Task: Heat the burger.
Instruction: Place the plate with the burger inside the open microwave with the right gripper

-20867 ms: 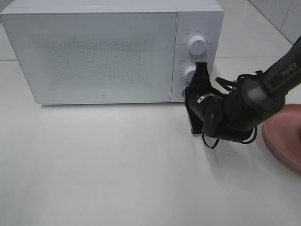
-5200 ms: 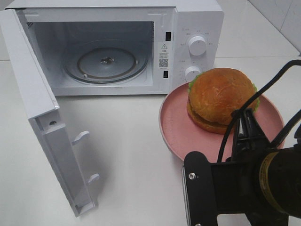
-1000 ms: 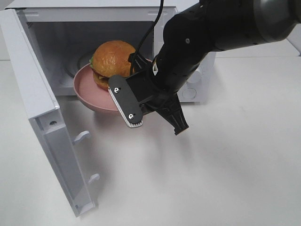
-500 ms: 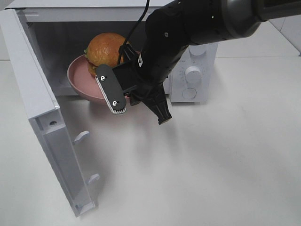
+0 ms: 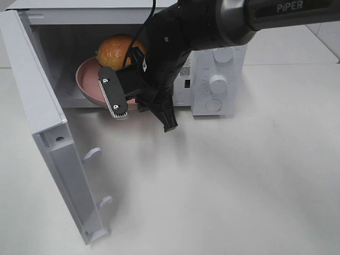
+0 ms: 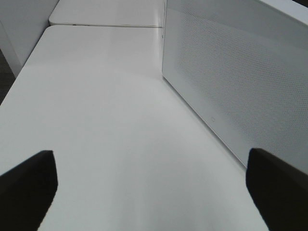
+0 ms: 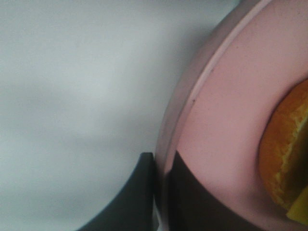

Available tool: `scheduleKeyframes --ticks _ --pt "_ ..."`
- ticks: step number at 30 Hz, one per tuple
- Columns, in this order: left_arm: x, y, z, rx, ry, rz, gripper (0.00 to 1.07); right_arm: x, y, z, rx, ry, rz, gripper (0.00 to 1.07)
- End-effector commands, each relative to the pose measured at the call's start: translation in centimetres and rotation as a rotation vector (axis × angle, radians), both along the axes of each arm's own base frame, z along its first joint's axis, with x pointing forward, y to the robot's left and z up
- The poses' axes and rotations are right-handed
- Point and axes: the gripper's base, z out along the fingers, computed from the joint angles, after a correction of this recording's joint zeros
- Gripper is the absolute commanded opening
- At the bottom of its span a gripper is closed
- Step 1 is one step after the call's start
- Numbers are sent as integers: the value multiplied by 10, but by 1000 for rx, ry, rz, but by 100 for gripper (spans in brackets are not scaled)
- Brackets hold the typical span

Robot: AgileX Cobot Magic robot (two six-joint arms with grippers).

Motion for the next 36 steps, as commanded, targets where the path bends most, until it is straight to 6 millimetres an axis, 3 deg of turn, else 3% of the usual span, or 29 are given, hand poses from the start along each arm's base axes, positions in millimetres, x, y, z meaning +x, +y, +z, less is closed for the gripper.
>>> scheduleKeyframes --ticks 1,21,36 --pt "-2 0 0 -6 -32 4 102 12 7 14 58 -68 -14 0" --pt "-2 0 0 -6 -32 4 102 55 18 4 77 -118 -65 0" --pt "-2 0 0 -6 -32 4 102 65 26 -6 78 -134 -57 0"
